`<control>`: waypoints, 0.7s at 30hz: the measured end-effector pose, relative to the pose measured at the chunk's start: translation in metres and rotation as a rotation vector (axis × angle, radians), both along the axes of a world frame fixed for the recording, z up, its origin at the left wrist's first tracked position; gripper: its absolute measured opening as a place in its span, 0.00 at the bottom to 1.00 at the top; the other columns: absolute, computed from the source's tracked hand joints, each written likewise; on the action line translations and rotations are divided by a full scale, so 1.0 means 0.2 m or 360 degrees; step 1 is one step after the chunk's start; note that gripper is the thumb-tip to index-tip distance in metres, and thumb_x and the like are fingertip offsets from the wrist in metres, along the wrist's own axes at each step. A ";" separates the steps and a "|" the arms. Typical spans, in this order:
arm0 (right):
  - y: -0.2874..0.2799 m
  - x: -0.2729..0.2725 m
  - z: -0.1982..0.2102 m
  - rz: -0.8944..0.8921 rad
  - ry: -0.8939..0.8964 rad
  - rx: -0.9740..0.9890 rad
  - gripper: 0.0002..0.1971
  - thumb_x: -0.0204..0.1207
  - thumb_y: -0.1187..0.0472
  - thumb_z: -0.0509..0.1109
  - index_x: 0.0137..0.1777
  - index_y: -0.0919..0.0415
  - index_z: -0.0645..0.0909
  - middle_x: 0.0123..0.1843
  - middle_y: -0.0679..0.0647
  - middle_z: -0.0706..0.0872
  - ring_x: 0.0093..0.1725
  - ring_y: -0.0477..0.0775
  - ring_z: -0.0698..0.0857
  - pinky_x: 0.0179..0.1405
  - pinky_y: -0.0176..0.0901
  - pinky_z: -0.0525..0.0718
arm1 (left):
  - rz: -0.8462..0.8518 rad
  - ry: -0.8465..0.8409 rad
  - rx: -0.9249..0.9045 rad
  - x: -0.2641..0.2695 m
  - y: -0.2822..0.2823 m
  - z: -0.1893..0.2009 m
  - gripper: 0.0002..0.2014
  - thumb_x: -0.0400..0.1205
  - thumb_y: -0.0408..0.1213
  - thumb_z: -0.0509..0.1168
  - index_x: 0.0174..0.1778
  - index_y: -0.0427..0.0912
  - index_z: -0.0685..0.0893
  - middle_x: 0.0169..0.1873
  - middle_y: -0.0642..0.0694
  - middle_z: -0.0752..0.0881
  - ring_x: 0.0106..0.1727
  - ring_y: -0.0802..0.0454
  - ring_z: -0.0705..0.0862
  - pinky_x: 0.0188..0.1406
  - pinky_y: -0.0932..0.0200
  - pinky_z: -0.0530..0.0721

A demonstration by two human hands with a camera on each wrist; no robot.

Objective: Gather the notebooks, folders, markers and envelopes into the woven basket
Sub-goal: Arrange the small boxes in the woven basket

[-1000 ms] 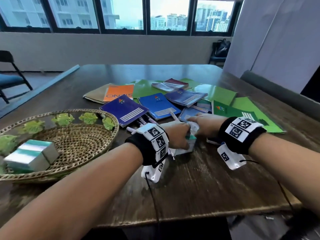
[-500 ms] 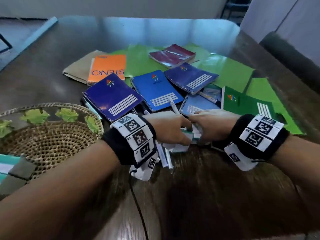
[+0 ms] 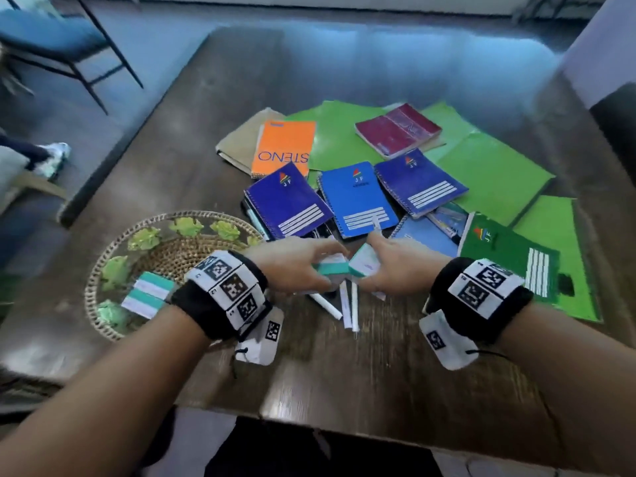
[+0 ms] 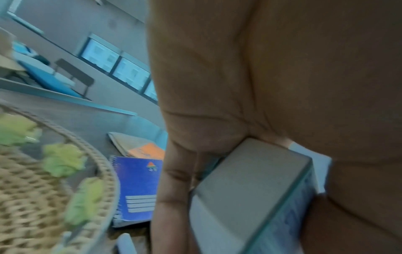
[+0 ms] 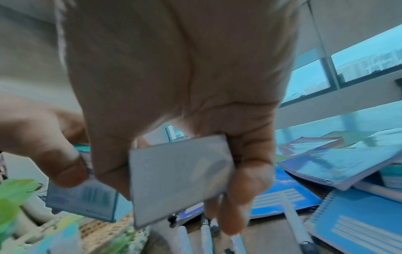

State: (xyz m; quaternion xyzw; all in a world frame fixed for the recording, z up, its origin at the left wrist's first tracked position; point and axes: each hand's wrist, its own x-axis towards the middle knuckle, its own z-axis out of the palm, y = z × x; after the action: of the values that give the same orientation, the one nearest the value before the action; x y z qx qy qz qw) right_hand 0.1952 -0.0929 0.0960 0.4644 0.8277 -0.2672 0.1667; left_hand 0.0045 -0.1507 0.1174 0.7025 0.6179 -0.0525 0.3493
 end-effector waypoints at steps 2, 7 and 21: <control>-0.03 -0.08 0.06 -0.0008 0.0104 -0.0081 0.29 0.73 0.38 0.74 0.63 0.51 0.64 0.49 0.51 0.80 0.45 0.56 0.82 0.39 0.49 0.79 | 0.0130 -0.0058 -0.0016 -0.10 -0.08 0.04 0.25 0.80 0.48 0.69 0.73 0.64 0.72 0.53 0.54 0.85 0.44 0.57 0.83 0.46 0.59 0.82; -0.12 -0.40 0.14 0.0106 0.0244 -0.0357 0.33 0.79 0.41 0.69 0.76 0.54 0.61 0.56 0.57 0.83 0.47 0.52 0.81 0.65 0.57 0.77 | 0.0379 -0.0178 -0.0128 -0.39 -0.29 0.02 0.26 0.78 0.57 0.69 0.72 0.66 0.71 0.58 0.50 0.86 0.51 0.52 0.86 0.52 0.52 0.86; -0.33 -1.15 -0.10 0.0036 0.0037 -0.0533 0.18 0.84 0.57 0.63 0.66 0.65 0.62 0.61 0.64 0.82 0.51 0.63 0.83 0.48 0.55 0.81 | 0.0191 -0.0147 -0.0261 -1.18 -0.40 -0.17 0.17 0.77 0.38 0.73 0.60 0.52 0.81 0.53 0.51 0.80 0.53 0.51 0.80 0.49 0.58 0.78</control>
State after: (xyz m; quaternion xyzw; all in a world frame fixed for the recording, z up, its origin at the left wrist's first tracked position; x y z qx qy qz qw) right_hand -0.0349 -0.1588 0.0767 0.4177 0.7787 -0.4048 0.2353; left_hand -0.2314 -0.2298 0.0838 0.6350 0.6357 -0.0495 0.4362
